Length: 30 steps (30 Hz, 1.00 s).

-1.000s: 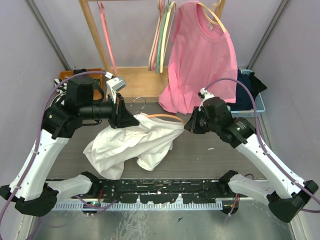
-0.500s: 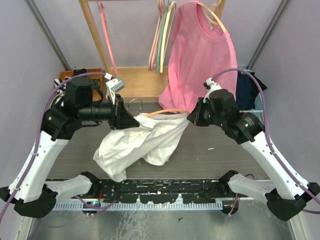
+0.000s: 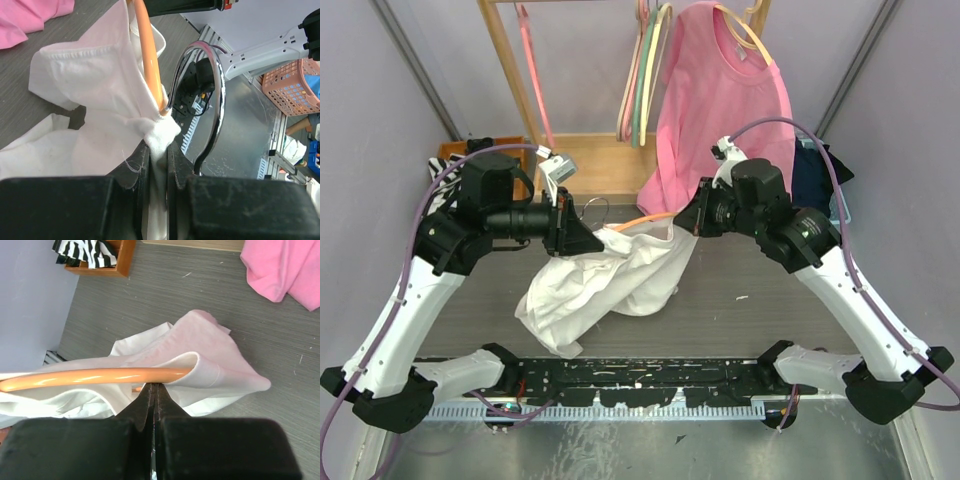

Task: Place the t-shirt on the hanger

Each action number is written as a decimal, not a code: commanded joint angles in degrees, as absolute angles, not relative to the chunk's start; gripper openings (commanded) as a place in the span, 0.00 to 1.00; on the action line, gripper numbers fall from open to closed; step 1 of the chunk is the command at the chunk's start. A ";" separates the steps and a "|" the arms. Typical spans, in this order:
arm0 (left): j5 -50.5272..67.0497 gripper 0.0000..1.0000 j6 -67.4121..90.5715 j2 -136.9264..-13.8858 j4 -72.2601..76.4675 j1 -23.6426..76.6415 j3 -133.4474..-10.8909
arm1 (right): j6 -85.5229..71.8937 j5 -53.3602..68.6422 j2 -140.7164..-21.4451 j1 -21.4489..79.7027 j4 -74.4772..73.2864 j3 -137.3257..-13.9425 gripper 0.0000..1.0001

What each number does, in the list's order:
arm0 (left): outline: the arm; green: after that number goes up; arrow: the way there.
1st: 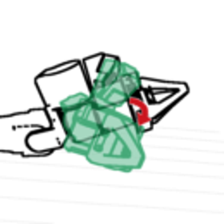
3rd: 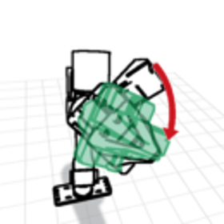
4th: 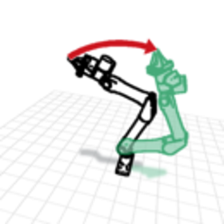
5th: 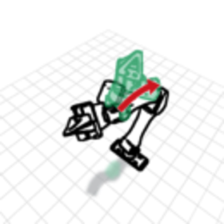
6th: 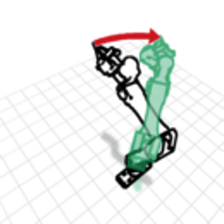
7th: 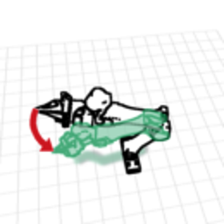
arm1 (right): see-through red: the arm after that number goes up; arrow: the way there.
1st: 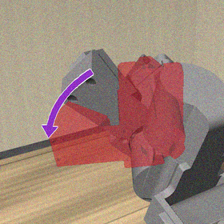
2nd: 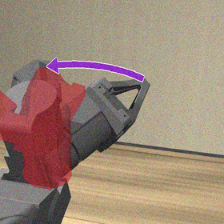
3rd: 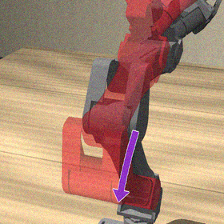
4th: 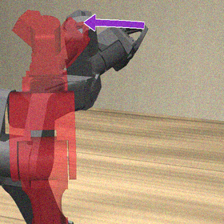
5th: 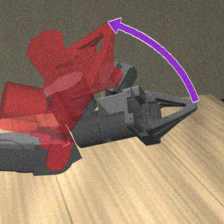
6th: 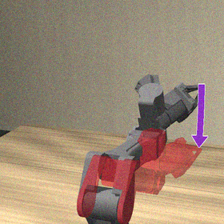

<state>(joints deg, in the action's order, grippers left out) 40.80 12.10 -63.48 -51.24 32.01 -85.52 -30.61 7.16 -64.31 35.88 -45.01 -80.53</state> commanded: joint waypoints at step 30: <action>49.01 0.00 12.12 -59.68 -52.83 32.17 -82.66 | -16.36 3.88 -61.14 46.23 -53.78 -94.77 0.46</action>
<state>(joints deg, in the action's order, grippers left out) 43.22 12.01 -62.22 -54.15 32.03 -84.01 -20.34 6.68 -61.08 46.06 -52.69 -92.68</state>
